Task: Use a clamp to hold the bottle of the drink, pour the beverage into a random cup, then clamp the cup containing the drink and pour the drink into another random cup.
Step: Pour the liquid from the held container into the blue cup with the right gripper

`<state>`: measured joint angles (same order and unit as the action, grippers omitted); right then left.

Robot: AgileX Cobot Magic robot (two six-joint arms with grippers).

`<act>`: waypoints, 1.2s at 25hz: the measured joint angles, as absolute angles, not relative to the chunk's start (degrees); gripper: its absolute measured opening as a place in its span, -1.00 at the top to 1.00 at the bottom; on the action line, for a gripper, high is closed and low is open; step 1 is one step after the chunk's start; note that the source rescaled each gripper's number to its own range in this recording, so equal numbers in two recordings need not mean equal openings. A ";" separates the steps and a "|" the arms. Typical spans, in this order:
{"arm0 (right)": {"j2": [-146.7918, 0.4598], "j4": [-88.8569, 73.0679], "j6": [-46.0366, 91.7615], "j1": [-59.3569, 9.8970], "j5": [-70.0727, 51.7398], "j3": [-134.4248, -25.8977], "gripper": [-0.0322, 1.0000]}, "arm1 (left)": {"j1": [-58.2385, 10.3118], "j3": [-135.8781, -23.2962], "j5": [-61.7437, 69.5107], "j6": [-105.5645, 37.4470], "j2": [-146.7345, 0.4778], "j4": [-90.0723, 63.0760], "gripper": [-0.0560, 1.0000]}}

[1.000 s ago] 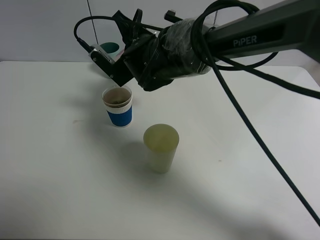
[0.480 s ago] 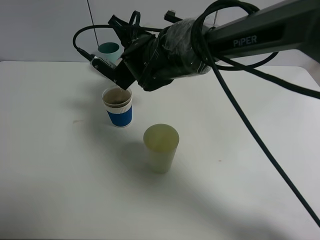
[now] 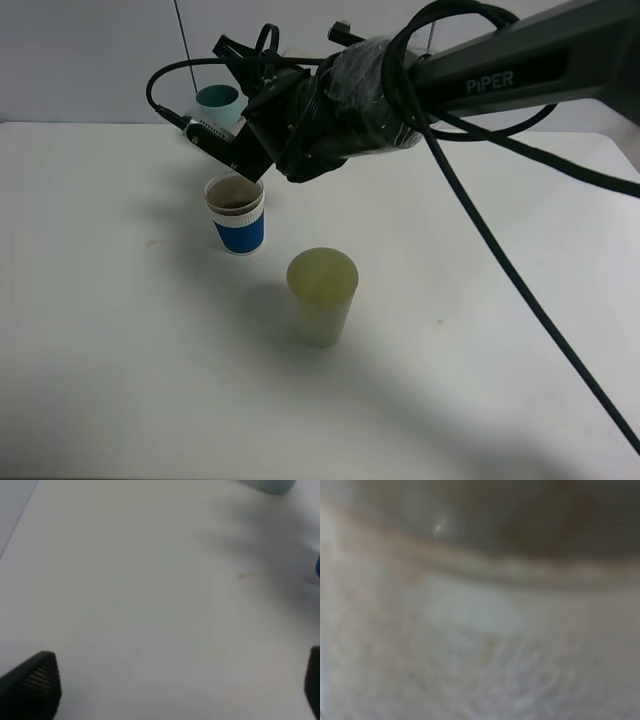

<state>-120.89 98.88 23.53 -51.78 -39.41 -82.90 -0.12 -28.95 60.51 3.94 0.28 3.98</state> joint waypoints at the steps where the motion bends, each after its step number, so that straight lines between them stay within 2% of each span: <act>1: -120.89 98.88 23.71 -51.78 -39.14 -82.90 0.91 | -0.12 -28.95 60.51 3.94 0.28 3.98 -0.99; 30: -120.89 98.90 30.74 -51.78 -36.18 -82.90 0.91 | -0.12 -28.95 60.51 3.94 0.28 3.98 -0.99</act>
<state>-120.89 98.90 30.74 -51.78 -36.18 -82.90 -0.12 -28.95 60.51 3.94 0.28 3.98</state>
